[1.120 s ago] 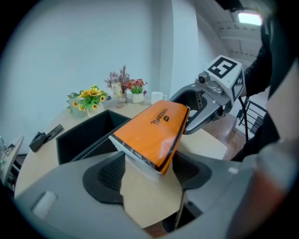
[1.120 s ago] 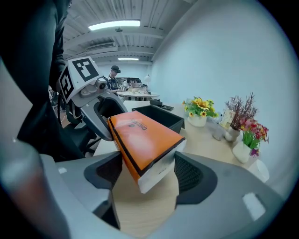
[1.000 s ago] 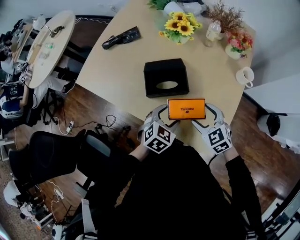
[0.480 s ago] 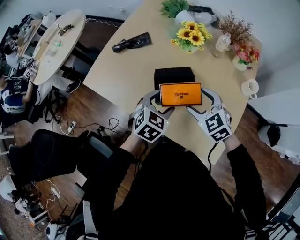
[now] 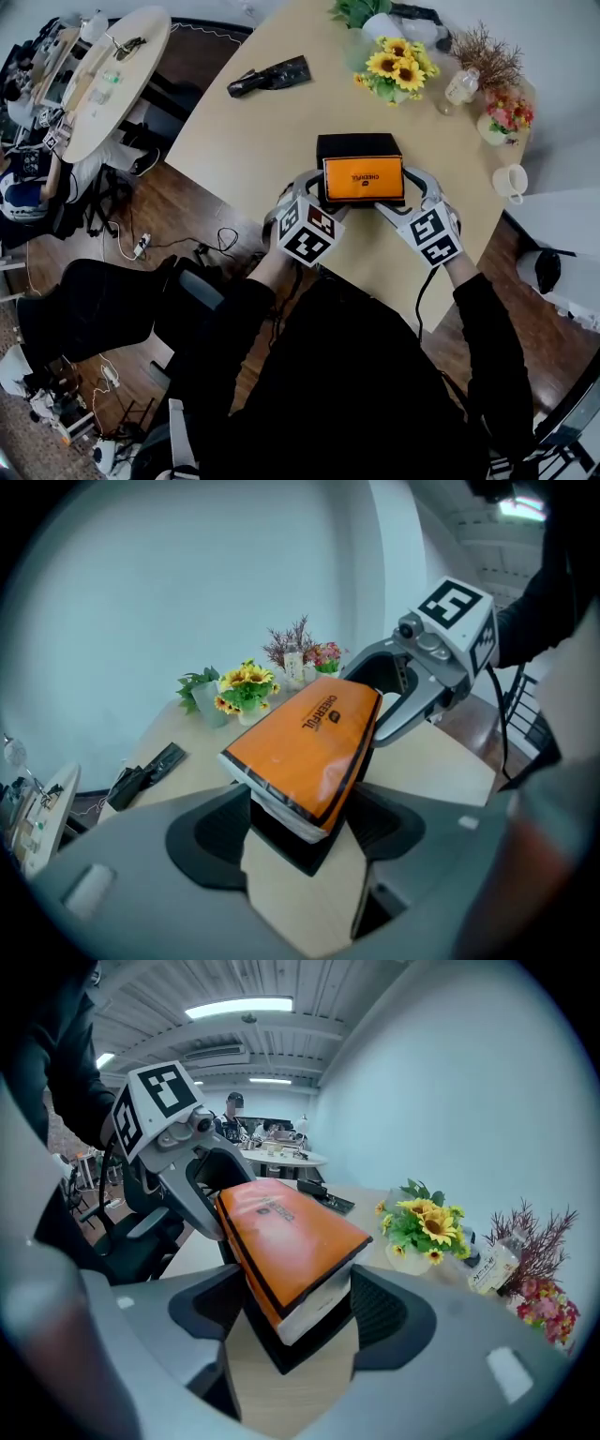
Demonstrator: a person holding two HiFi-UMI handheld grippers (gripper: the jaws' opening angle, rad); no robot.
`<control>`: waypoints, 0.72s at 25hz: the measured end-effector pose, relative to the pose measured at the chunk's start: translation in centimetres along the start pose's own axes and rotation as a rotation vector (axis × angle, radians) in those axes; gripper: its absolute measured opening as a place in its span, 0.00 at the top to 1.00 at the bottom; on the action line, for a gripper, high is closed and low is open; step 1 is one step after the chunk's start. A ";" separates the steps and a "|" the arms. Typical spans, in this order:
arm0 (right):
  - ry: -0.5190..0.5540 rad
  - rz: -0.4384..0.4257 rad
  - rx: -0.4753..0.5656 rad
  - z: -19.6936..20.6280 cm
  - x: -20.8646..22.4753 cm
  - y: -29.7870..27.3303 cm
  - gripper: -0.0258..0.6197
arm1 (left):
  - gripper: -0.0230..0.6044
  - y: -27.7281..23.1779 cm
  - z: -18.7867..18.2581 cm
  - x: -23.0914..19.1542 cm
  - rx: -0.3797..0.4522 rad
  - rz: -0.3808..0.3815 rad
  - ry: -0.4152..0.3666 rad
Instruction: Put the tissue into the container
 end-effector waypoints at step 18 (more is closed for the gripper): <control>-0.008 -0.032 -0.056 2.1 -0.9 -3.0 0.39 | 0.46 -2.6 2.1 -1.6 -0.038 0.050 0.026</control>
Point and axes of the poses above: the fingertips, and each gripper's own axes: y backward along the fingers, x to its right, z out of its underside, the point moved 10 cm from there along y, backward along the fingers, and after that the axes turned 15 degrees about z, right-handed, at the moved point
